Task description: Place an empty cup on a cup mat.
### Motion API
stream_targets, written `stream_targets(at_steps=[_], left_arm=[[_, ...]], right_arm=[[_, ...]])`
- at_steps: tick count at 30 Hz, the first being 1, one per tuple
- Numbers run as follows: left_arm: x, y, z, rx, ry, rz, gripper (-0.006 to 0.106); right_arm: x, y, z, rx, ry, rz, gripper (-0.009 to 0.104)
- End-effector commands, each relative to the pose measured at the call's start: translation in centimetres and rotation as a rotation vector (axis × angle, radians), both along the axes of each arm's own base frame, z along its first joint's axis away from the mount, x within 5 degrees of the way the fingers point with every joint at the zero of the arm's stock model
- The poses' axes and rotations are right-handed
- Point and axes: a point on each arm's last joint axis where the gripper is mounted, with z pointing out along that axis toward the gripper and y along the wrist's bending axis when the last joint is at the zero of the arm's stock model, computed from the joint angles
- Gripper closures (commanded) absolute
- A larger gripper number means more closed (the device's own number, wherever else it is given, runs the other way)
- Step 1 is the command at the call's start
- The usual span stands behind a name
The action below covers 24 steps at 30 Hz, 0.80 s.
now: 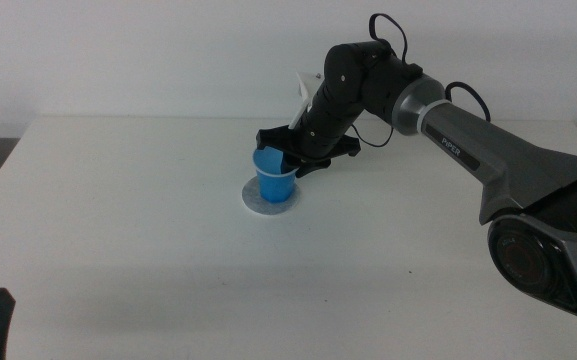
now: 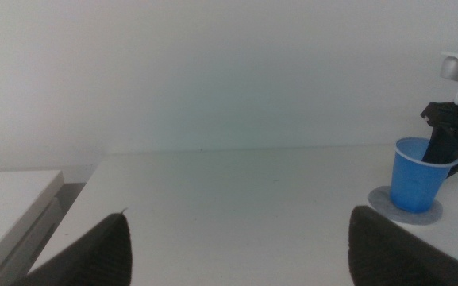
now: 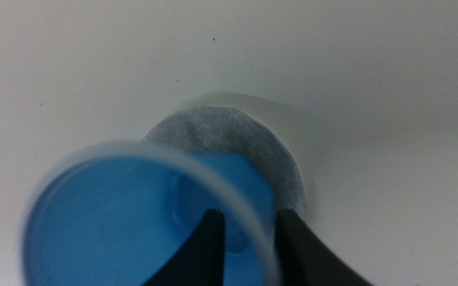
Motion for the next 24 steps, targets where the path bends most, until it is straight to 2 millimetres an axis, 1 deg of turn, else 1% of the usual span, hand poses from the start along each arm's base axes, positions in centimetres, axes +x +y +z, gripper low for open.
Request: stream_targets(at_steps=[1,5,9,12,15,17,18,20,24], left_arm=[[0.0,0.0,0.2,-0.006,-0.017,-0.002,0.007],[0.0,0.0,0.2,-0.006,-0.017,-0.002,0.007],[0.0,0.0,0.2,-0.006,-0.017,-0.002,0.007],[0.0,0.0,0.2,-0.006,-0.017,-0.002,0.007],[0.0,0.0,0.2,-0.006,-0.017,-0.002,0.007],[0.0,0.0,0.2,-0.006,-0.017,-0.002,0.007],[0.0,0.0,0.2,-0.006,-0.017,-0.002,0.007],[0.0,0.0,0.2,-0.006,-0.017,-0.002,0.007],[0.0,0.0,0.2,-0.006,-0.017,-0.002,0.007]], right_arm=[[0.0,0.1,0.6,0.007,-0.013,0.002,0.074],[0.0,0.1,0.6,0.007,-0.013,0.002,0.067],[-0.1,0.2,0.7,0.014,-0.011,0.001,0.057],[-0.1,0.3,0.7,0.025,-0.010,0.007,0.043],[-0.1,0.3,0.7,0.033,-0.008,0.008,0.026],[-0.2,0.4,0.9,0.040,-0.005,0.010,0.018],[-0.2,0.4,1.1,0.048,-0.006,0.018,0.016],[-0.3,0.4,1.8,0.072,-0.005,0.016,0.015],[-0.5,-0.4,4.6,0.092,-0.035,0.047,0.015]])
